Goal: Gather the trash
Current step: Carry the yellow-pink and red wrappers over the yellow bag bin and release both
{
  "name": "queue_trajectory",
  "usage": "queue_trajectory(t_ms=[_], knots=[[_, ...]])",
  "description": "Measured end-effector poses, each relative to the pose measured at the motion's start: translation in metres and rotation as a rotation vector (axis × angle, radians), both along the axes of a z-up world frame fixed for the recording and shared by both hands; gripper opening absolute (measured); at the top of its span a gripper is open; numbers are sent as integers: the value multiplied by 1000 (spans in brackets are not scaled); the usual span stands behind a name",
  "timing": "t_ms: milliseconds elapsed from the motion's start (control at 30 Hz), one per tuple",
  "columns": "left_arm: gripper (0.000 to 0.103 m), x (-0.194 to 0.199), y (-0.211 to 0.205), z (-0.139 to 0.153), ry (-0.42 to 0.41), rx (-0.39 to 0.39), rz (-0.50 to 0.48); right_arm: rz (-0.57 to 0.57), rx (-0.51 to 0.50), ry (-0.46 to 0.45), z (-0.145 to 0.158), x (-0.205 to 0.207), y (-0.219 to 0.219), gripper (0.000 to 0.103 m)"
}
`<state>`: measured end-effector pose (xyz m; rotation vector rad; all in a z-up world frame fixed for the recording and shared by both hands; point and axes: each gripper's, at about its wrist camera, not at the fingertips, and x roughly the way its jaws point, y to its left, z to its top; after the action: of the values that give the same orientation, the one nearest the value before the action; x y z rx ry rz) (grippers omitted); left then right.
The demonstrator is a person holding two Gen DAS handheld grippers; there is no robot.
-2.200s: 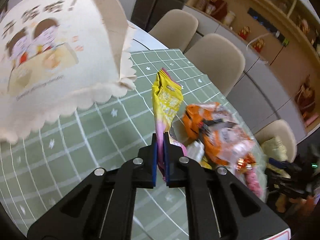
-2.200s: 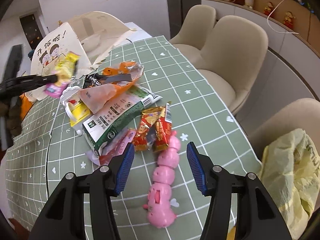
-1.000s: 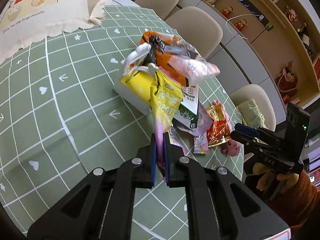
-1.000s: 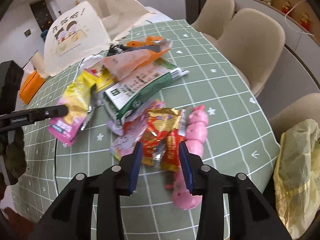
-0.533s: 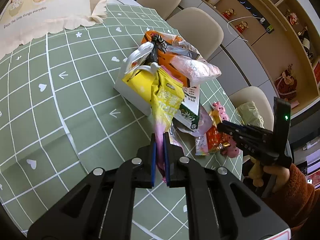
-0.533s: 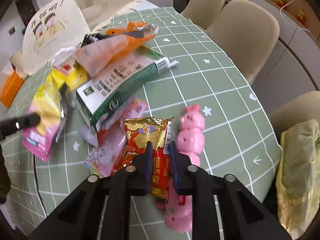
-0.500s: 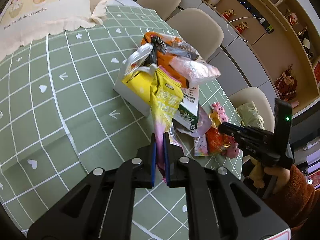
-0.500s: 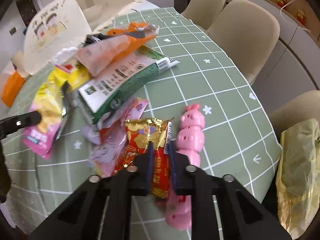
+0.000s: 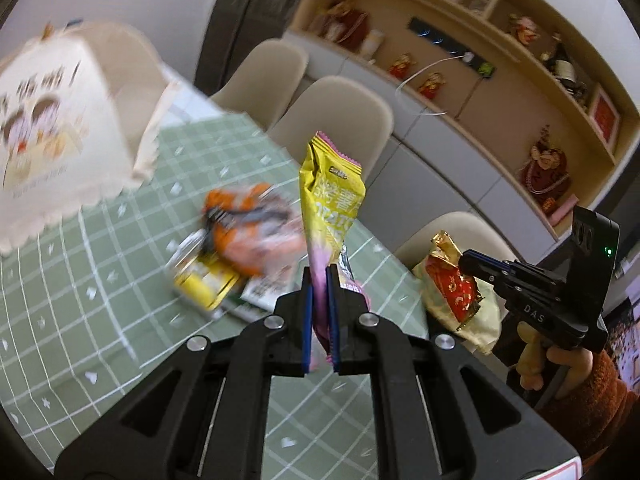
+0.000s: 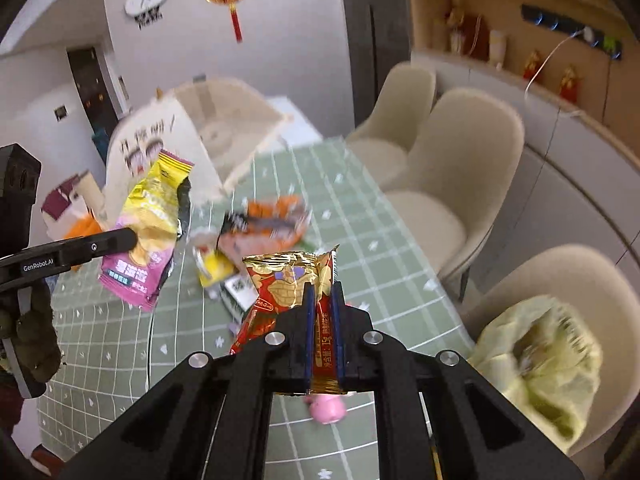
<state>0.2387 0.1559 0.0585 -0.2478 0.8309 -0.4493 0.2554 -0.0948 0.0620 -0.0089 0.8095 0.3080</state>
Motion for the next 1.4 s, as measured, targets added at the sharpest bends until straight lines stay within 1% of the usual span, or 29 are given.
queue_trajectory(t_ms=[67, 167, 233, 333, 467, 567, 700, 867, 1000, 1067, 1200, 1400], knots=[[6, -3, -19, 17, -36, 3, -23, -16, 1, -41, 16, -9, -16, 10], [6, -6, -49, 36, -76, -6, -64, -42, 1, -87, 37, -24, -41, 10], [6, -6, -72, 45, -90, -39, -97, -57, -8, -114, 48, -35, -58, 10], [6, 4, -106, 46, -70, -93, -131, -85, -18, -160, 60, -52, -90, 10], [6, 12, -155, 47, -36, -130, -178, -148, -7, -163, 63, -64, -133, 10], [6, 14, -191, 45, -20, -127, -226, -210, 20, -174, 66, -75, -174, 10], [6, 8, -236, 42, -22, -99, -289, -270, 18, -181, 62, -85, -216, 10], [6, 11, -283, 23, 5, -86, -369, -337, 27, -184, 55, -98, -266, 10], [6, 20, -323, -7, 68, -59, -406, -379, 42, -153, 42, -104, -303, 10], [6, 24, -340, -21, 87, -33, -407, -389, 45, -139, 34, -103, -314, 10], [6, 35, -373, -42, 113, 48, -401, -408, 71, -111, 18, -99, -335, 10], [7, 45, -393, -66, 153, 130, -375, -410, 118, -90, -1, -84, -358, 10]])
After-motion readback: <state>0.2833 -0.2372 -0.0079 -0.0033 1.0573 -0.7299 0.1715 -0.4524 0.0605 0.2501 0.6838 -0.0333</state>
